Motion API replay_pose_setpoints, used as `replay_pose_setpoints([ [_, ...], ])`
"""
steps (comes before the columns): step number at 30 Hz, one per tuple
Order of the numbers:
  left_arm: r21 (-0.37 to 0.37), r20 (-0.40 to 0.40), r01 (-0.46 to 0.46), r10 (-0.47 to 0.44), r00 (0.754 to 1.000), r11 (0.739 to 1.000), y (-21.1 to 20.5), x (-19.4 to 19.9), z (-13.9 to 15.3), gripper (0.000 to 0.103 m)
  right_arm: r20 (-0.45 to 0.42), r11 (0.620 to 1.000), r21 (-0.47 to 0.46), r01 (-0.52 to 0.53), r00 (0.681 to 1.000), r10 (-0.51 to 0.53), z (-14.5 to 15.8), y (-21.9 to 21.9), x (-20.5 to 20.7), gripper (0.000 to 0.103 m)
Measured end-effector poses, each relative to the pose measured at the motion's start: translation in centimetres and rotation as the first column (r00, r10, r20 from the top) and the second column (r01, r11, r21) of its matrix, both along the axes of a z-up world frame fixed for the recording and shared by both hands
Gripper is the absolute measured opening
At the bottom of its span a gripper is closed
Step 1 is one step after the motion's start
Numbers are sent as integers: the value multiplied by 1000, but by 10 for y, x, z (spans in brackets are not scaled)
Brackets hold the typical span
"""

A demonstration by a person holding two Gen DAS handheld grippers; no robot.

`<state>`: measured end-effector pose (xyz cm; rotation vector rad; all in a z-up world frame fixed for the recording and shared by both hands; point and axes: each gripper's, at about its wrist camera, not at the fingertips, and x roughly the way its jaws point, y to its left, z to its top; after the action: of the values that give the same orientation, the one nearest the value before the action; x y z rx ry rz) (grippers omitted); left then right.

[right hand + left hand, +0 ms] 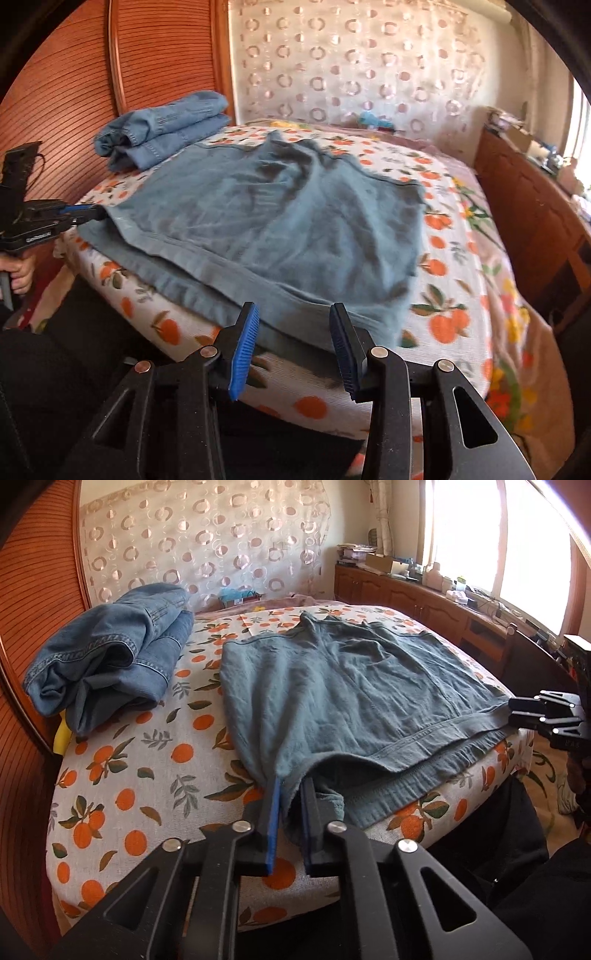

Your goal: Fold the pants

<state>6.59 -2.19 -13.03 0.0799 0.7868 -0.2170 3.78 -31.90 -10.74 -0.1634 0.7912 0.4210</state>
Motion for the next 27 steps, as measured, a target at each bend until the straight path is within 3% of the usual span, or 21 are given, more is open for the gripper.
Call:
replay_pose_setpoints([
  [10, -19, 7, -12, 12, 1000, 1000, 3, 6, 7, 5, -45, 996, -46, -72, 996, 70, -19, 11, 27, 41],
  [12, -21, 14, -11, 12, 1000, 1000, 3, 5, 9, 5, -37, 996, -59, -61, 998, 59, -18, 10, 28, 28],
  [14, -33, 20, -17, 18, 1000, 999, 5, 3, 10, 5, -36, 996, -54, -76, 997, 75, -19, 13, 29, 8],
  [16, -41, 20, -17, 18, 1000, 999, 6, 2, 12, 5, -23, 994, -76, -81, 997, 80, -19, 17, 27, 5],
  [27, 11, 29, 23, -23, 999, 1000, 4, -30, 21, 5, -10, 997, 16, -82, 997, 82, 3, 3, -1, 3],
])
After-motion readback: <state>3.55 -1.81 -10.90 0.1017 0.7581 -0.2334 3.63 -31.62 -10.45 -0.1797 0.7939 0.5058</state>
